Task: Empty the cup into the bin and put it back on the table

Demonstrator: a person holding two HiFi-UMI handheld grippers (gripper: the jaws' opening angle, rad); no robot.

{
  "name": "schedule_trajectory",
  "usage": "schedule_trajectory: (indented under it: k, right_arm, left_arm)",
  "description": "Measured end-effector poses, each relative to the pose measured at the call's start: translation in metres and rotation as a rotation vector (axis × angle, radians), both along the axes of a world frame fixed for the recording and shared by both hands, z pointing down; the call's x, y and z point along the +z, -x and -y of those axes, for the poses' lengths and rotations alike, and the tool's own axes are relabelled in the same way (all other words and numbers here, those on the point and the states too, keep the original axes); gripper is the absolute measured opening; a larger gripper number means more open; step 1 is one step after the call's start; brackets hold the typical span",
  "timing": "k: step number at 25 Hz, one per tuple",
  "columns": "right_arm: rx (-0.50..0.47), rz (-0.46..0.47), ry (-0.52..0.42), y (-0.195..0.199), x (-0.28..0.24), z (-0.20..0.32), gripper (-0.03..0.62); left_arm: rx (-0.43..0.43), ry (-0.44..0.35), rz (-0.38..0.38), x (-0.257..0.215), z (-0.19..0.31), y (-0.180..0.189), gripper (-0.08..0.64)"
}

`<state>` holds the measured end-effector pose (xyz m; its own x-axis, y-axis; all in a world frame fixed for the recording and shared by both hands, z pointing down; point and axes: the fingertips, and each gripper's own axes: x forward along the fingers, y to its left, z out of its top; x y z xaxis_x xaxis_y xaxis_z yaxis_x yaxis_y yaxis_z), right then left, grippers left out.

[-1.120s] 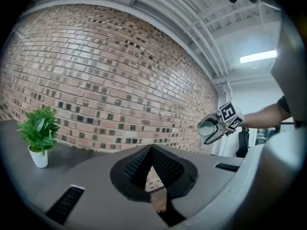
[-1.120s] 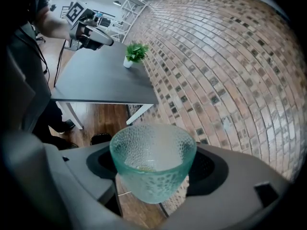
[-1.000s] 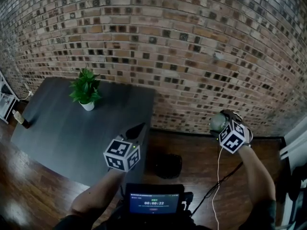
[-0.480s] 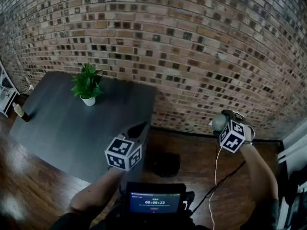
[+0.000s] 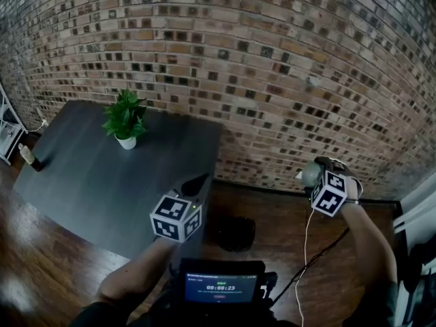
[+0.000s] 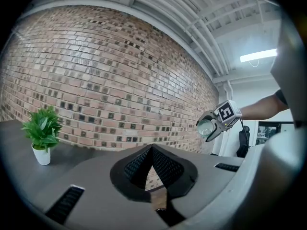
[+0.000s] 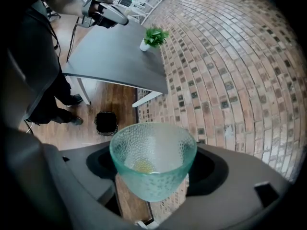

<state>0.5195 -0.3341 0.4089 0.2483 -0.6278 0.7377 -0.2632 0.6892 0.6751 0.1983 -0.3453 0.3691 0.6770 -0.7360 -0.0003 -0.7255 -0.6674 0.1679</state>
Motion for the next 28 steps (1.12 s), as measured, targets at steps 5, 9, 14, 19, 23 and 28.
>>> schedule_trajectory:
  k: [5, 9, 14, 19, 23, 28]
  right_arm:
    - [-0.014, -0.035, -0.003, 0.005, -0.010, 0.001, 0.399]
    - [-0.029, -0.070, -0.004, 0.009, -0.015, 0.001, 0.399]
    - [-0.036, -0.094, 0.014, 0.008, -0.013, 0.000, 0.399]
    - [-0.051, -0.134, 0.026, 0.009, -0.013, 0.001, 0.399]
    - [-0.066, -0.166, 0.040, 0.011, -0.013, 0.001, 0.399]
    - [-0.076, -0.188, 0.048, 0.012, -0.014, 0.004, 0.398]
  left_arm:
    - [0.005, 0.004, -0.015, -0.001, -0.002, 0.000, 0.002]
    - [0.000, 0.011, -0.019, 0.001, -0.002, 0.002, 0.002]
    - [-0.002, 0.019, -0.022, 0.002, -0.001, 0.003, 0.002]
    - [-0.003, 0.010, -0.010, 0.002, 0.000, 0.005, 0.002]
    - [0.002, 0.019, -0.016, 0.003, 0.001, 0.002, 0.002]
    - [-0.003, 0.035, -0.032, 0.006, 0.003, 0.003, 0.002]
